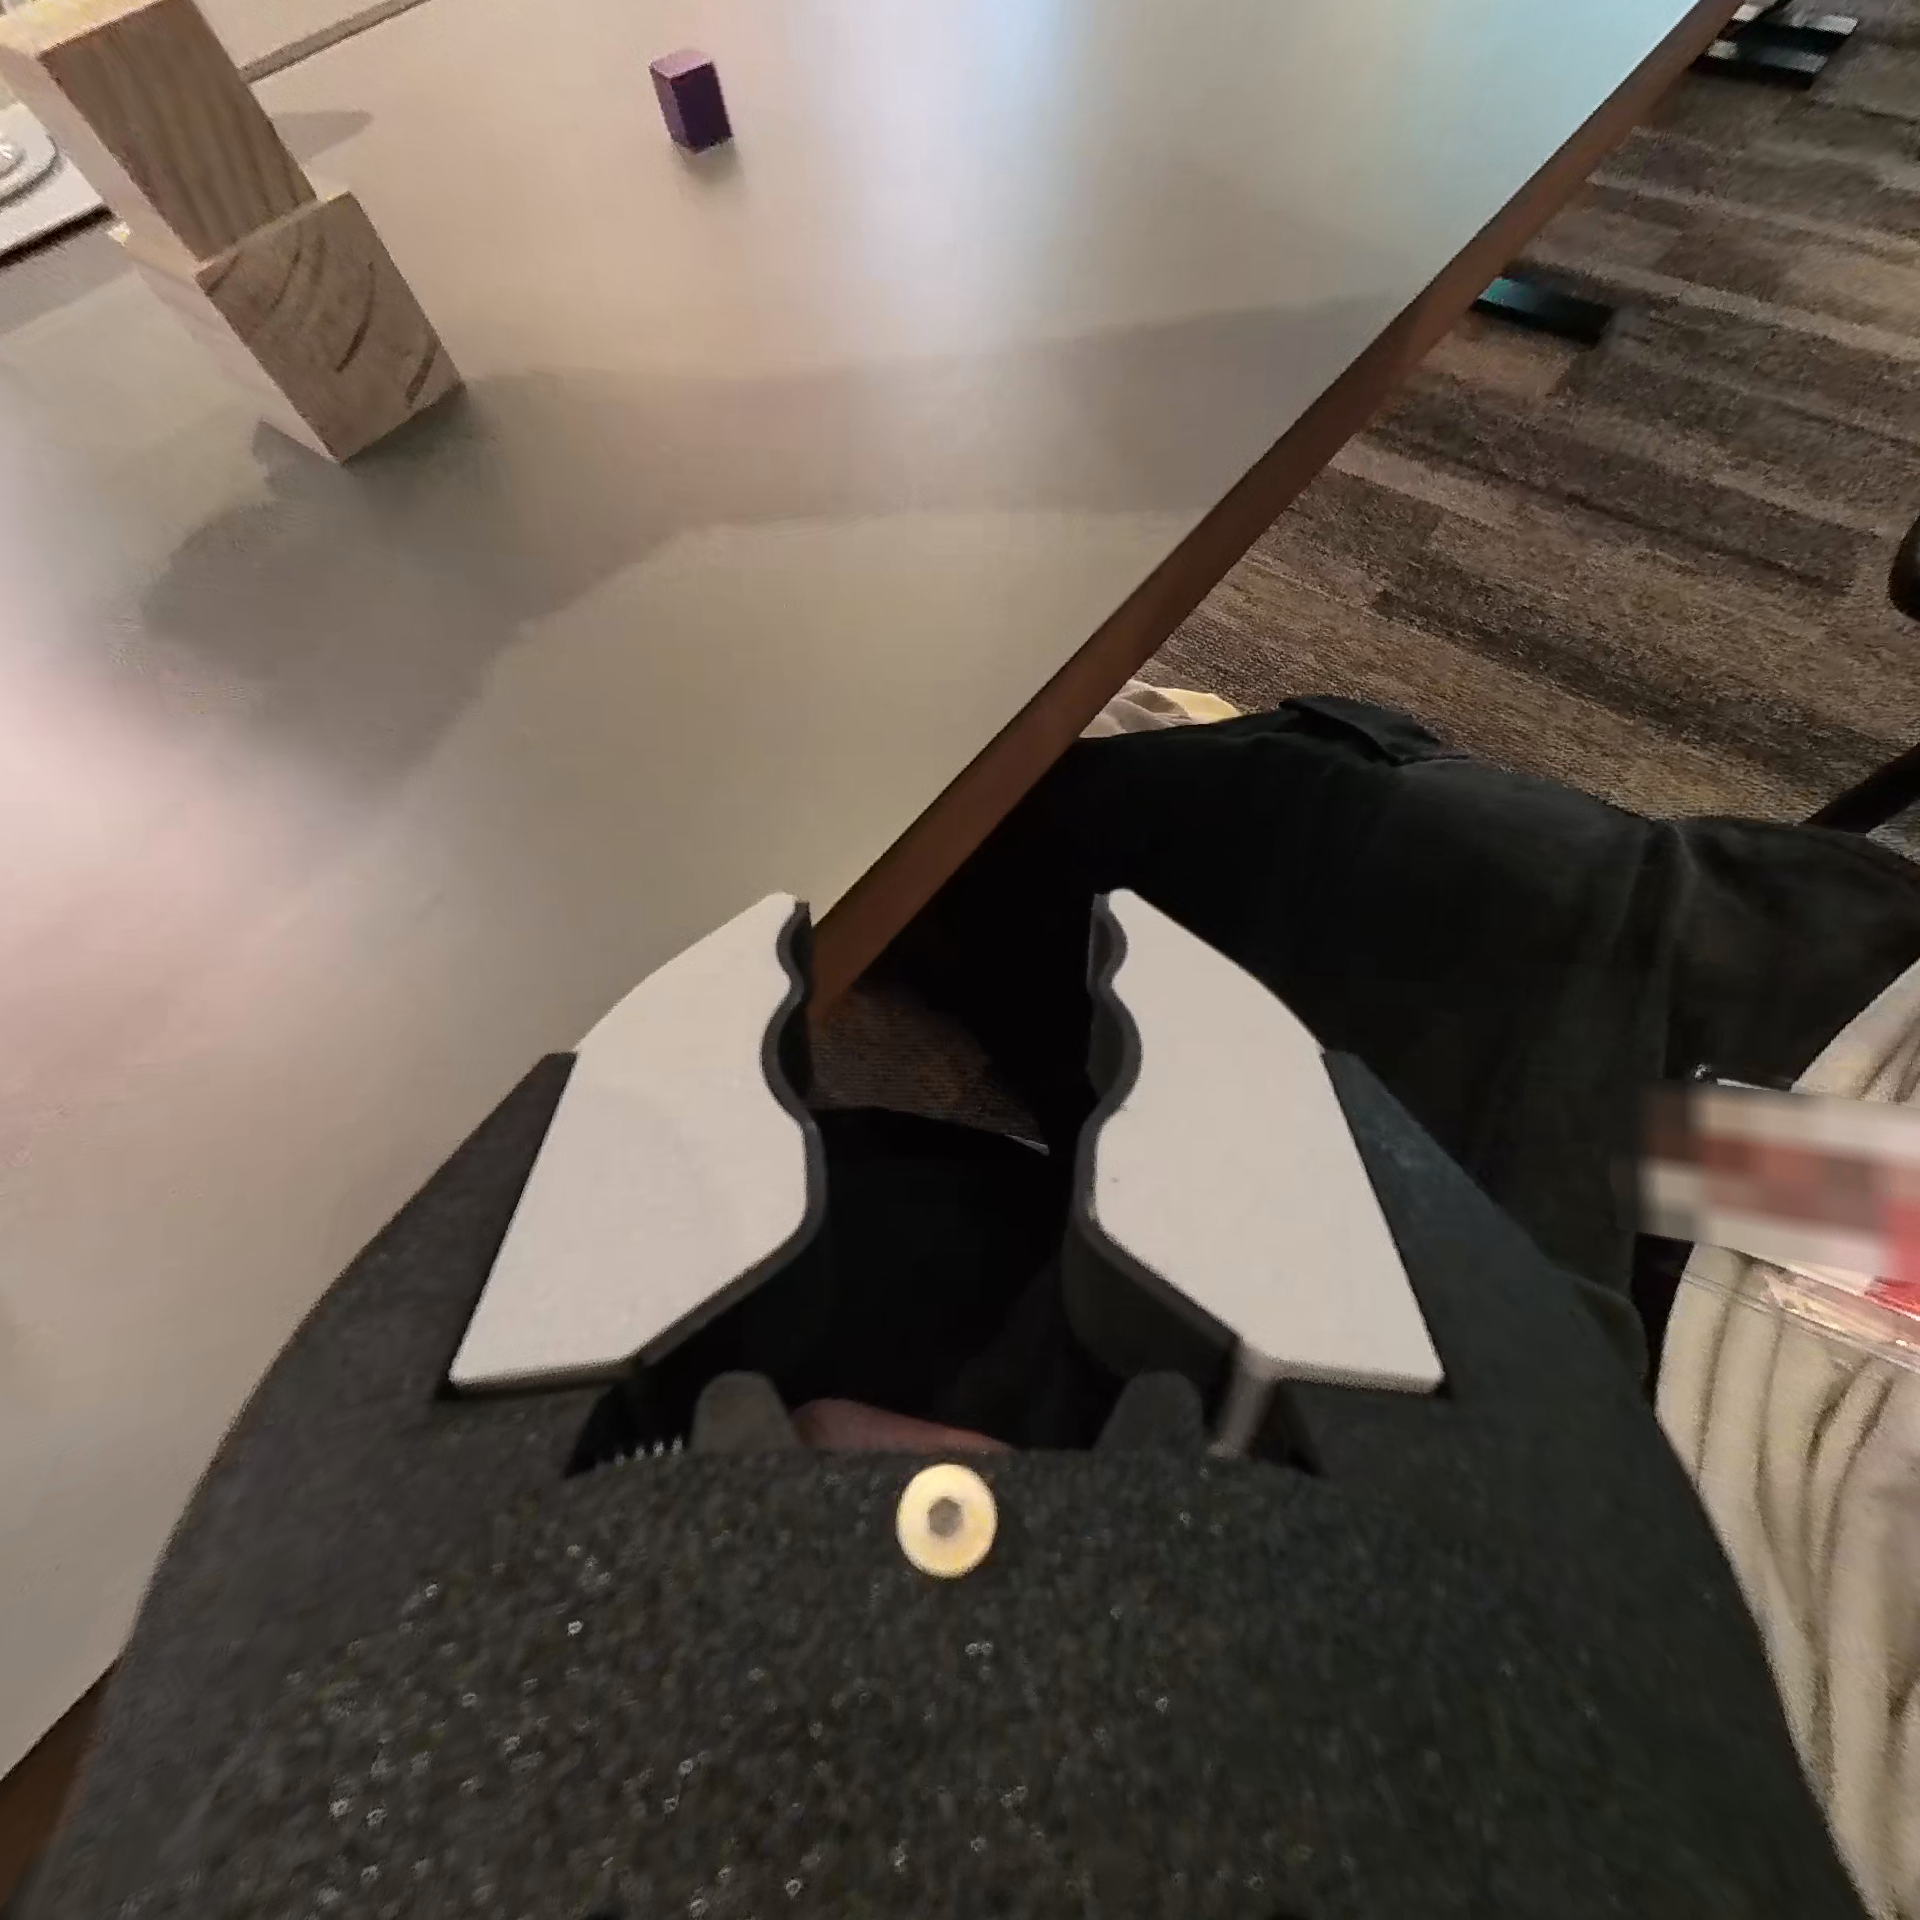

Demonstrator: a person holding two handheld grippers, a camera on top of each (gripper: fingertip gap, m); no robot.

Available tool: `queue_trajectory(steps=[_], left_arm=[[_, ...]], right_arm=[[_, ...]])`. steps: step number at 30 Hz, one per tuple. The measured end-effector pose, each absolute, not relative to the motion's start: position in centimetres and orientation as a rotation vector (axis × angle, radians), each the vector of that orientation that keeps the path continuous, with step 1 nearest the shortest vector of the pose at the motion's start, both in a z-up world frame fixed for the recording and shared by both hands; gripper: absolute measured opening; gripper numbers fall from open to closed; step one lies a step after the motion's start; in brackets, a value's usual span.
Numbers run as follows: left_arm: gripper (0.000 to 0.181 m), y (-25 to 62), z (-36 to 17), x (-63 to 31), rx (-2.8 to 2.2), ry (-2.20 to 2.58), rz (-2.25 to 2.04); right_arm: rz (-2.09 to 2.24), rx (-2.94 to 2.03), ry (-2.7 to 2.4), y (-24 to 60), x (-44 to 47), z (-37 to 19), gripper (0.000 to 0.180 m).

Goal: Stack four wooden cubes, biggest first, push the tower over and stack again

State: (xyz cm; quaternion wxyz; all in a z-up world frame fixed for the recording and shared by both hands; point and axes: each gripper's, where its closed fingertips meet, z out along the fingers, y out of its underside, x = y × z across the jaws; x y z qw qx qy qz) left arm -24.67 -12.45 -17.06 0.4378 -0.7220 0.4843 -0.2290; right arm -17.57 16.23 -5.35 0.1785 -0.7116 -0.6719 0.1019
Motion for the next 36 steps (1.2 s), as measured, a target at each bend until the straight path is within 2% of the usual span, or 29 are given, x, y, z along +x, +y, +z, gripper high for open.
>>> queue_trajectory(steps=[5, 17, 19, 22, 23, 30, 33, 36], left_arm=[[0.05, -12.8, -17.5, -24.3, -1.793, 1.235, -0.565], [0.051, -13.6, -18.5, -23.3, -1.791, 1.306, -0.567], [0.051, -13.6, -18.5, -23.3, -1.789, 1.31, -0.56], [0.051, -13.6, -18.5, -23.3, -1.791, 1.31, -0.569], [0.051, -13.7, -18.5, -23.3, -1.791, 1.309, -0.571], [0.051, -13.7, -17.7, -23.5, -1.775, 1.296, -0.585], [0.051, -13.7, -17.5, -23.4, -1.777, 1.289, -0.607], [0.051, -14.0, -17.5, -23.2, -1.786, 1.289, -0.644]], right_arm=[[0.591, -2.046, -1.658, 15.4, -15.3, -7.1, 0.028], [0.698, -1.999, -1.583, 14.7, -15.6, -8.9, 0.028], [0.676, -2.015, -1.591, 14.8, -15.4, -9.3, 0.028], [0.629, -2.038, -1.593, 14.9, -14.9, -9.8, 0.046], [0.631, -2.031, -1.588, 14.8, -14.8, -9.5, 0.046], [0.475, -1.956, -1.394, 14.3, -10.1, -2.5, 0.051], [0.199, -2.048, -1.388, 13.9, -4.5, -3.9, 0.048], [-0.001, -2.183, -1.413, 14.1, 0.8, -8.0, 0.046]])
